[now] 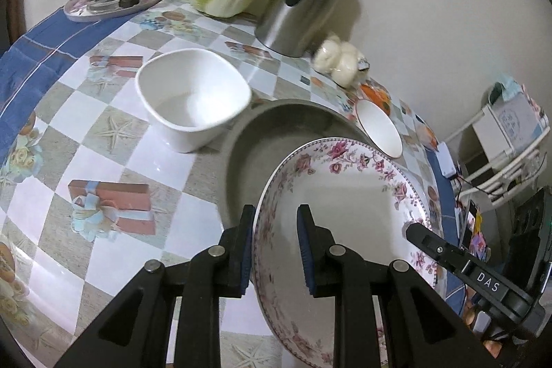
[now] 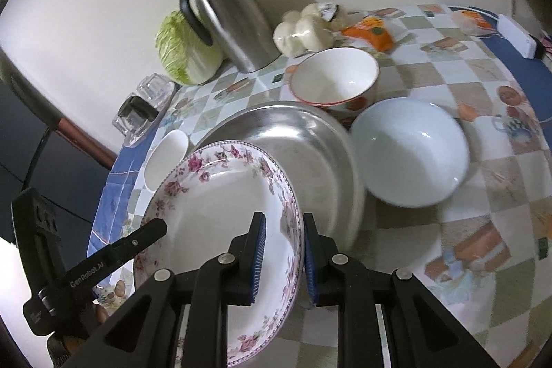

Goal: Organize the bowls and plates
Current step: 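Lower the floral plate into the steel basin and open both tools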

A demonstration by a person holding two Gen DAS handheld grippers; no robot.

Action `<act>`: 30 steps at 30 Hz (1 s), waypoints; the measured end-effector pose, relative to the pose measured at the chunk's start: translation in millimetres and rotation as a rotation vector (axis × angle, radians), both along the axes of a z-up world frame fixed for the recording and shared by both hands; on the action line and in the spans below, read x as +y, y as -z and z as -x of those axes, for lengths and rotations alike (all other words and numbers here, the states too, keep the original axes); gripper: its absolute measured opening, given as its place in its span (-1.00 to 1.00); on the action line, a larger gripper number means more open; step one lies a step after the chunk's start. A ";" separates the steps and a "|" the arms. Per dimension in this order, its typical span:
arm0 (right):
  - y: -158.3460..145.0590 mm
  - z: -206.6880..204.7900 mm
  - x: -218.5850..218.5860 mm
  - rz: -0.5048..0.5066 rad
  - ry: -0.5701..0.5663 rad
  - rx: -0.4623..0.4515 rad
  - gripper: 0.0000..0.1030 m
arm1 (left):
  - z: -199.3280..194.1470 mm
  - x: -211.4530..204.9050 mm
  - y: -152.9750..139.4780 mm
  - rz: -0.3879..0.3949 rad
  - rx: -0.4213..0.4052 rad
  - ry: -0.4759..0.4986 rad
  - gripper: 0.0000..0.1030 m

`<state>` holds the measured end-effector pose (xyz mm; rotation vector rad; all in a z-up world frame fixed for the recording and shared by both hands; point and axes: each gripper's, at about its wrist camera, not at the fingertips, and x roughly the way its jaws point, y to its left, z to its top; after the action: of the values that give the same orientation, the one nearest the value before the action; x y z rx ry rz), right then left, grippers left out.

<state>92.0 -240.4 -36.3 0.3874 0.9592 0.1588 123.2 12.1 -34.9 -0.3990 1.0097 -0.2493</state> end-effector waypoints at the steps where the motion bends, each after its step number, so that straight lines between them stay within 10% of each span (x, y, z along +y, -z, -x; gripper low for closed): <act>1: 0.5 -2.1 2.5 0.001 -0.005 -0.001 -0.57 | -1.4 1.3 0.7 0.000 0.001 -0.003 -0.54; 30: 17.8 -48.6 -22.1 -0.058 0.029 0.000 -0.57 | -58.4 -26.0 8.6 -0.054 0.043 -0.019 -0.54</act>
<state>140.6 -262.5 -54.2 0.4546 0.9504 0.1604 181.6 -13.9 -43.4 -0.3664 1.0523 -0.1965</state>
